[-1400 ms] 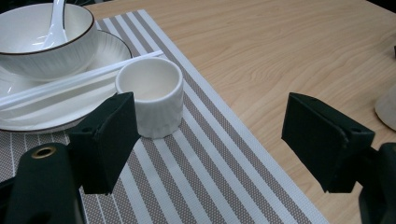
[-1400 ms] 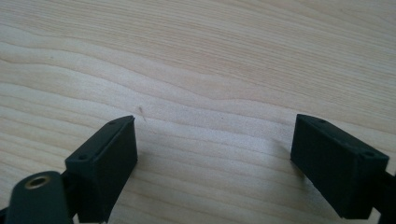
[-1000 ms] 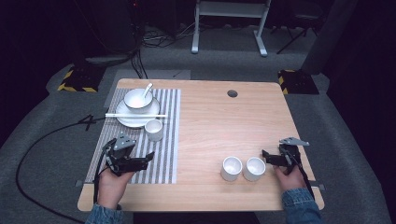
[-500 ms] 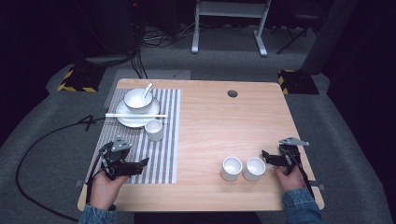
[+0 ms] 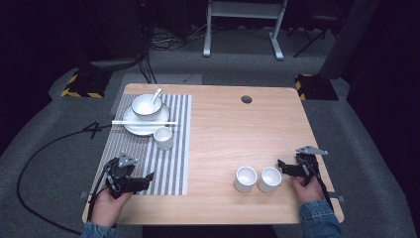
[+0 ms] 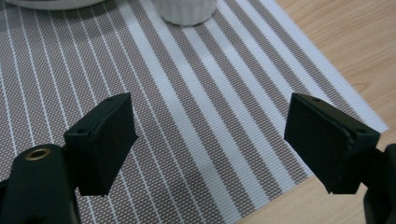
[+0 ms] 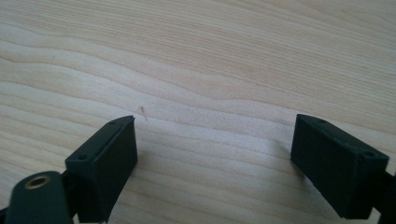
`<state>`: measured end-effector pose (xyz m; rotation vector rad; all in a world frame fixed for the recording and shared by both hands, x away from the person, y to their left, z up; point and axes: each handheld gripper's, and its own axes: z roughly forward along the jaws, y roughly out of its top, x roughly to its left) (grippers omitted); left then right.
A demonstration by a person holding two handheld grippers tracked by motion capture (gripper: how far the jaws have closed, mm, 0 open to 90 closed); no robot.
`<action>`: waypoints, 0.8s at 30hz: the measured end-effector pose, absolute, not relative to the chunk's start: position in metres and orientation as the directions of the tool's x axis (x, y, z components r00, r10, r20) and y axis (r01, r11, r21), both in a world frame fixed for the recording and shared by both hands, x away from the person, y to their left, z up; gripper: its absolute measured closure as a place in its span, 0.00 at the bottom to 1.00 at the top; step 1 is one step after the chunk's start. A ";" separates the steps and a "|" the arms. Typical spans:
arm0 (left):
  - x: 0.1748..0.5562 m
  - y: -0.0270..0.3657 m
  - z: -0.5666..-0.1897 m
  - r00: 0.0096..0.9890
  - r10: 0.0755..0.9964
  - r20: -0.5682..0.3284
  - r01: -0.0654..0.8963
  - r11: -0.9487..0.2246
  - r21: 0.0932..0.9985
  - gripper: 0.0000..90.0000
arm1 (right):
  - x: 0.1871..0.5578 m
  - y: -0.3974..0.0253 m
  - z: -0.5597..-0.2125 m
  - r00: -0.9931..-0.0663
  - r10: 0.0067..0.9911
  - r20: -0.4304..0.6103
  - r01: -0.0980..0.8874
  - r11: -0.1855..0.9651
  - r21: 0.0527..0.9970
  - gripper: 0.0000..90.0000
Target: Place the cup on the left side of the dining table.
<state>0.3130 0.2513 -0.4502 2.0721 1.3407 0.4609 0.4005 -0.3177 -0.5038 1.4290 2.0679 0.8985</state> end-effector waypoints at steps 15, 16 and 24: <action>0.301 0.269 -0.482 0.432 0.902 0.011 0.679 -0.333 0.654 0.19 | 0.401 -0.318 -0.504 -0.349 0.937 -0.012 0.631 0.244 0.736 0.16; 0.298 0.270 -0.484 0.433 0.901 0.020 0.675 -0.339 0.655 0.19 | 0.401 -0.318 -0.504 -0.349 0.937 -0.012 0.631 0.244 0.736 0.16; 0.284 0.278 -0.493 0.430 0.902 0.038 0.658 -0.342 0.671 0.19 | 0.400 -0.318 -0.504 -0.349 0.937 -0.012 0.631 0.244 0.736 0.16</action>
